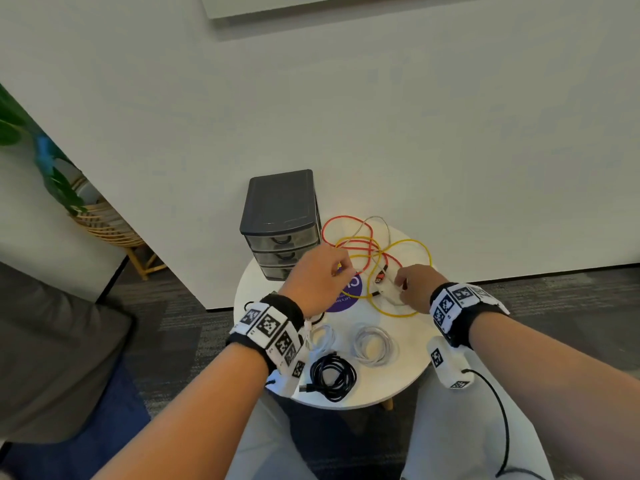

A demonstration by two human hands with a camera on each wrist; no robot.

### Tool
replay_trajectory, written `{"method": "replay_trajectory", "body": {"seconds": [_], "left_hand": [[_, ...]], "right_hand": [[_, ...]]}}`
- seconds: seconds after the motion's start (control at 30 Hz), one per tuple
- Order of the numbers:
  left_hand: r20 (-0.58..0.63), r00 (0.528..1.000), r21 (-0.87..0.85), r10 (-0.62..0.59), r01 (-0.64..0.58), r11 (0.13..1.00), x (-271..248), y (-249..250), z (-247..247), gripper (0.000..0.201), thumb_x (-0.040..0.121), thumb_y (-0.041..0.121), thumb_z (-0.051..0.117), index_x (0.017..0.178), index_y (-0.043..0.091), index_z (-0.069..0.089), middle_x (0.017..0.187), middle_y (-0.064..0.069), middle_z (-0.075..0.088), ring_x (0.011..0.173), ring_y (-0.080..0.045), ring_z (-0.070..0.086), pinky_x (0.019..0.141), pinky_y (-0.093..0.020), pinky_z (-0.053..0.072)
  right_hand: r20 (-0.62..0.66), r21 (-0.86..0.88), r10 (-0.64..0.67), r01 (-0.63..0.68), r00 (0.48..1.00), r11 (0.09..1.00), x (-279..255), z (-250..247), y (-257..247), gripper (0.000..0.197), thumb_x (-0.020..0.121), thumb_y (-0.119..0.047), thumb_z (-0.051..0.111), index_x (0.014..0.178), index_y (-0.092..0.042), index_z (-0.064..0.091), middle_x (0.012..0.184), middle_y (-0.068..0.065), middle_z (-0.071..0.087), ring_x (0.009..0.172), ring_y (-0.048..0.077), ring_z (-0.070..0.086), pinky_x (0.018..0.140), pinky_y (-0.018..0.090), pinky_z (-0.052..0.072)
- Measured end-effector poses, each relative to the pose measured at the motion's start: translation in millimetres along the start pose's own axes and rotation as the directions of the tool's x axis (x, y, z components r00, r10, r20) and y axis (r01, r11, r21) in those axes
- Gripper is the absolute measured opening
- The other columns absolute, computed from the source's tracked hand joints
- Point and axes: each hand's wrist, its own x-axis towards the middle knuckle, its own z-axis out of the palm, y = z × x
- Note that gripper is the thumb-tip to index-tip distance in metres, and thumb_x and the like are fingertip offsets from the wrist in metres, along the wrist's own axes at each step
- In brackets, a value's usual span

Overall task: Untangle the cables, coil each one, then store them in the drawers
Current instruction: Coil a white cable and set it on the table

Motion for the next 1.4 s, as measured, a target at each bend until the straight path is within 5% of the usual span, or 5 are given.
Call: {"method": "replay_trajectory", "body": {"seconds": [0.47,0.6,0.8,1.0,1.4], "left_hand": [[-0.277,0.949,-0.642,-0.153,-0.065,0.764,23,33,-103,0.022,0.108,0.017,0.041,0.094,0.014,0.057,0.071,0.004,0.063,0.066,-0.014,0.056,0.069,-0.032,0.046],[-0.166,0.966,-0.820,-0.198,-0.024,0.572,19,29,-121,0.022,0.108,0.014,0.039,0.103,0.009,0.059,0.061,0.004,0.043,0.050,-0.009,0.033,0.058,-0.029,0.029],[-0.128,0.971,-0.641,-0.201,0.073,0.764,10,29,-134,0.030,0.106,0.035,0.048,0.113,0.009,0.062,0.076,-0.001,0.059,0.052,-0.013,0.050,0.068,-0.034,0.045],[0.113,0.989,-0.901,-0.095,0.142,0.411,7,36,-157,0.035,0.107,0.034,0.043,0.081,0.014,0.056,0.062,0.005,0.032,0.045,-0.007,0.021,0.043,-0.021,0.017],[-0.321,0.947,-0.947,-0.002,-0.321,0.035,5,43,-179,0.039,0.109,0.020,0.035,0.149,0.023,0.036,0.079,0.000,0.061,0.049,-0.005,0.024,0.042,-0.016,0.024]], "right_hand": [[-0.426,0.354,-0.483,0.632,0.765,0.689,-46,-109,-63,0.022,0.103,-0.035,0.054,0.115,-0.023,0.068,0.116,-0.010,0.065,0.108,0.004,0.057,0.095,0.021,0.041],[-0.501,0.318,-0.462,0.653,0.731,0.688,-37,-126,-73,0.025,0.106,-0.026,0.045,0.089,-0.017,0.061,0.089,-0.003,0.070,0.089,0.018,0.064,0.086,0.041,0.049],[-0.593,0.171,-0.478,0.682,0.647,0.711,-47,-183,-94,0.024,0.105,-0.025,0.046,0.090,-0.013,0.059,0.071,-0.008,0.050,0.065,0.005,0.044,0.066,0.029,0.036],[-0.646,0.155,-0.493,0.732,0.583,0.664,-59,-225,-116,0.003,0.092,-0.012,0.058,0.090,-0.012,0.060,0.068,-0.010,0.049,0.061,0.003,0.042,0.061,0.022,0.036],[-0.387,-0.003,-0.596,0.646,0.703,0.764,-57,-199,-111,0.025,0.106,-0.034,0.043,0.093,-0.020,0.060,0.077,-0.007,0.058,0.068,0.005,0.051,0.068,0.030,0.035]]}}
